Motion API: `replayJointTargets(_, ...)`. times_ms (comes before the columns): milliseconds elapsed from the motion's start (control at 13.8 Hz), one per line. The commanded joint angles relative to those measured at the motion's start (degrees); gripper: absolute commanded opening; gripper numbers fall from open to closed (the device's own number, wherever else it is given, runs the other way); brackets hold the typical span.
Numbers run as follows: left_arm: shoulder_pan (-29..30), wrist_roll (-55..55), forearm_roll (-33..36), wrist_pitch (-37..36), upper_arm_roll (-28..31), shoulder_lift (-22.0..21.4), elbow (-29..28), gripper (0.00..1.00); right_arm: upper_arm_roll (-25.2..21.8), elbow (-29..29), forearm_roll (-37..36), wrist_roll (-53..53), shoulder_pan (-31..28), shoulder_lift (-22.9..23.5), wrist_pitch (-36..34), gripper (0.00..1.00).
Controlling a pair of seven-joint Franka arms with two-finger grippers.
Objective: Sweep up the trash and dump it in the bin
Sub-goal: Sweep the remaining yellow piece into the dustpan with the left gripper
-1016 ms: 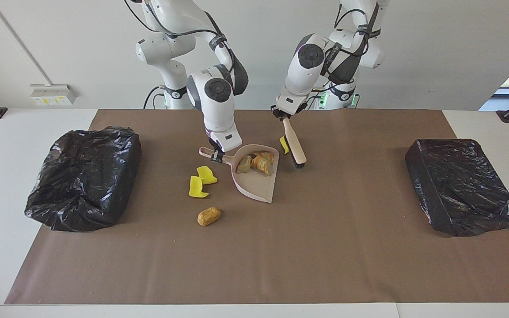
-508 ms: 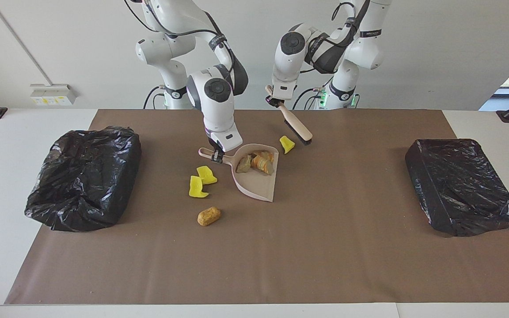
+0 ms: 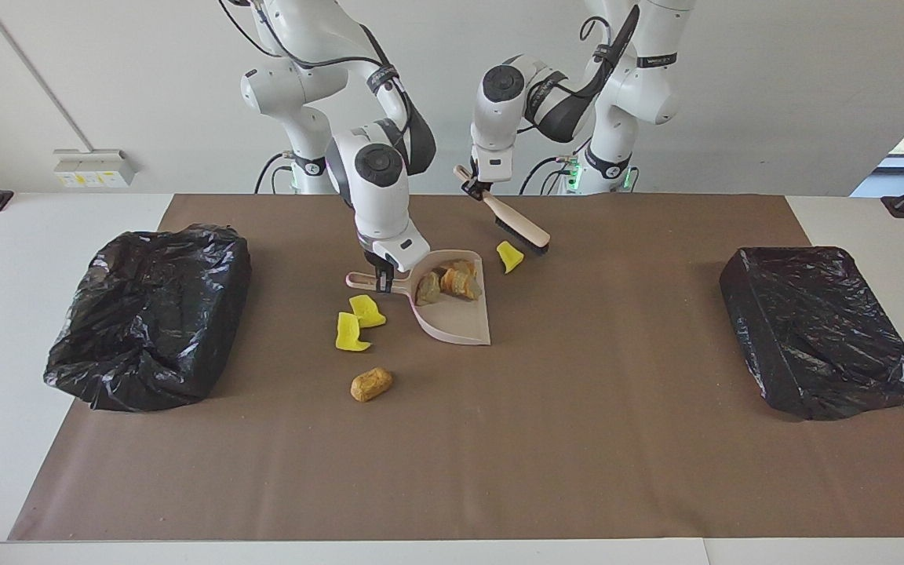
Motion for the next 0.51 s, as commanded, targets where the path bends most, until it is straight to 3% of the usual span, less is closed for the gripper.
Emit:
replayJointTargets(0, -0.1, -0.5, 0.3, 4.6, 0.9, 1.5, 0.3, 0.00, 0.4, -0.5, -1.0, -1.1, -0.4, 0.2, 0.6, 0.00)
replayJointTargets(435, 8.6, 14.0, 0.3, 11.3, 0.9, 6.5, 3.8, 0.00, 0.4, -0.6, -1.0, 0.8, -0.2, 0.1, 0.5, 0.00)
